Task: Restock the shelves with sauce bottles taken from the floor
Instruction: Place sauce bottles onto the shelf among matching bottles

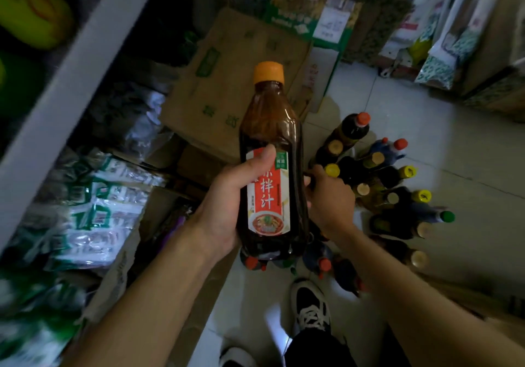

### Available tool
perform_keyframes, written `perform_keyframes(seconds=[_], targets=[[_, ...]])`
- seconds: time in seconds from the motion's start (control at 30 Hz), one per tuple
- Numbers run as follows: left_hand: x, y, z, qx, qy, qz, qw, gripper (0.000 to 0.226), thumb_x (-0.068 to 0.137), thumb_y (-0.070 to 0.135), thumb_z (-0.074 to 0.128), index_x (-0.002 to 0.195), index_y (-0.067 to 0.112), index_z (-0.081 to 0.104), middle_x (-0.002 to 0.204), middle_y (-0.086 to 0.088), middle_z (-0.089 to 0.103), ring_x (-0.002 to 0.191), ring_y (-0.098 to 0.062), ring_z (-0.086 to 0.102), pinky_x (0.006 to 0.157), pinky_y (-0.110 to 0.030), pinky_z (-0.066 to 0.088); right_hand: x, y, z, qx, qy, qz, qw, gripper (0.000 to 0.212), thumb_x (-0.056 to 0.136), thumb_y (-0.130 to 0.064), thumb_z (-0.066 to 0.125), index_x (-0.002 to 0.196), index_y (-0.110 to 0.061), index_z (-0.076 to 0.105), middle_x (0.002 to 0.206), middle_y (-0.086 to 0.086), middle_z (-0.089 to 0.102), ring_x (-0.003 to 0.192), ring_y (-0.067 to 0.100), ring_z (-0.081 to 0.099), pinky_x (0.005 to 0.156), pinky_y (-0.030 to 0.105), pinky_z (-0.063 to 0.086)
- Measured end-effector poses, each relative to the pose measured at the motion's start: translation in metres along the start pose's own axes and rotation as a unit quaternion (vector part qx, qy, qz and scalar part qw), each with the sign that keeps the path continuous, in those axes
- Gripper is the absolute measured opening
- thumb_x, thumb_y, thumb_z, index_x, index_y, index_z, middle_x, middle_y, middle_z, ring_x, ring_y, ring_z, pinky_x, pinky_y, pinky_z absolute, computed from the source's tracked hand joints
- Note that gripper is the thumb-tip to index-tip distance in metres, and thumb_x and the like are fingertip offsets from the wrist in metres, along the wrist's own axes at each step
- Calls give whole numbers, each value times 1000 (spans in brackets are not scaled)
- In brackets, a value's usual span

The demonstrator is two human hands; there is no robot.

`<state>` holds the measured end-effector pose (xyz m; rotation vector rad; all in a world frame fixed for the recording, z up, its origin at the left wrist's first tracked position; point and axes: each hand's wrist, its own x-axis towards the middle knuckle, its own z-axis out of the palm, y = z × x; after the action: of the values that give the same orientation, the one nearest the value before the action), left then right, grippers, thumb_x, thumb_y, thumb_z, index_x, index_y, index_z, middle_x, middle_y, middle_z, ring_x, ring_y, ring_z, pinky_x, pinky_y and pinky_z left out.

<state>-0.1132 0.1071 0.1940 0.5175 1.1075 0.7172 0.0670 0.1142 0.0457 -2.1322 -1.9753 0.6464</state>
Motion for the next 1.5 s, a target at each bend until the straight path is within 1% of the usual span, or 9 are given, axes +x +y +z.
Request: perform_keyframes(seconds=[0.2, 0.5, 0.67, 0.77, 0.87, 1.0, 1.13, 1.23, 1.5], targets=[[-66, 94, 49, 120, 38, 102, 987, 30, 64, 49, 77, 85, 28, 76, 80, -6, 75, 72, -22, 74, 61, -28, 56, -41, -55, -144, 181, 79, 102, 975, 20, 81, -29, 72, 90, -14, 62, 71, 3, 67, 67, 27, 62, 59, 42, 52], [-230, 258, 105, 151, 52, 178, 971, 39, 64, 50, 78, 95, 26, 74, 85, -8, 76, 77, -27, 74, 63, -30, 56, -119, -176, -419, 282, 140, -21, 949, 37, 79, -37, 80, 71, -7, 60, 63, 2, 63, 60, 17, 61, 54, 44, 51], [-338, 328, 132, 105, 87, 213, 968, 41, 63, 43, 81, 94, 18, 75, 82, -13, 75, 70, -28, 73, 58, -32, 56, -164, -266, -549, 261, 265, -159, 915, 44, 88, -41, 70, 65, -20, 39, 54, -16, 37, 46, 3, 37, 47, 16, 27], [-400, 365, 147, 77, 100, 247, 961, 40, 60, 45, 82, 92, 22, 76, 84, -13, 75, 71, -29, 73, 60, -34, 56, -185, -316, -612, 278, 299, -181, 895, 46, 90, -43, 67, 67, -13, 41, 55, -10, 37, 47, 8, 36, 49, 25, 27], [-459, 398, 157, 67, 118, 271, 953, 54, 58, 46, 83, 102, 15, 74, 90, -17, 75, 75, -32, 74, 63, -35, 57, -201, -354, -667, 405, 239, -158, 868, 56, 87, -58, 62, 80, -4, 51, 66, 5, 50, 56, 23, 48, 54, 39, 37], [-532, 435, 169, 57, 123, 302, 944, 51, 58, 46, 83, 97, 15, 75, 86, -15, 75, 73, -31, 73, 61, -33, 56, -220, -389, -726, 563, 82, -113, 814, 97, 71, -70, 72, 140, -8, 43, 90, 4, 76, 81, 18, 74, 71, 34, 59], [-594, 457, 177, 35, 116, 345, 931, 30, 66, 37, 81, 90, 20, 77, 88, -15, 76, 74, -30, 74, 63, -35, 57, -234, -425, -751, 548, 9, -158, 821, 96, 61, -73, 78, 135, -23, 43, 81, 11, 76, 85, 31, 74, 87, 45, 55], [-635, 472, 180, 8, 129, 356, 925, 43, 69, 36, 78, 103, 11, 73, 99, -19, 74, 81, -30, 73, 70, -40, 59, -248, -452, -759, 525, -32, -271, 806, 21, 81, -35, 72, 99, -42, 65, 67, 12, 72, 61, 27, 72, 60, 32, 56], [-691, 486, 174, -47, 201, 374, 904, 64, 70, 64, 69, 102, 9, 76, 108, -21, 72, 99, -38, 69, 93, -50, 53, -264, -533, -773, 509, -170, -406, 740, 14, 70, -14, 66, 64, -24, 58, 53, 14, 61, 47, 32, 61, 56, 37, 53]])
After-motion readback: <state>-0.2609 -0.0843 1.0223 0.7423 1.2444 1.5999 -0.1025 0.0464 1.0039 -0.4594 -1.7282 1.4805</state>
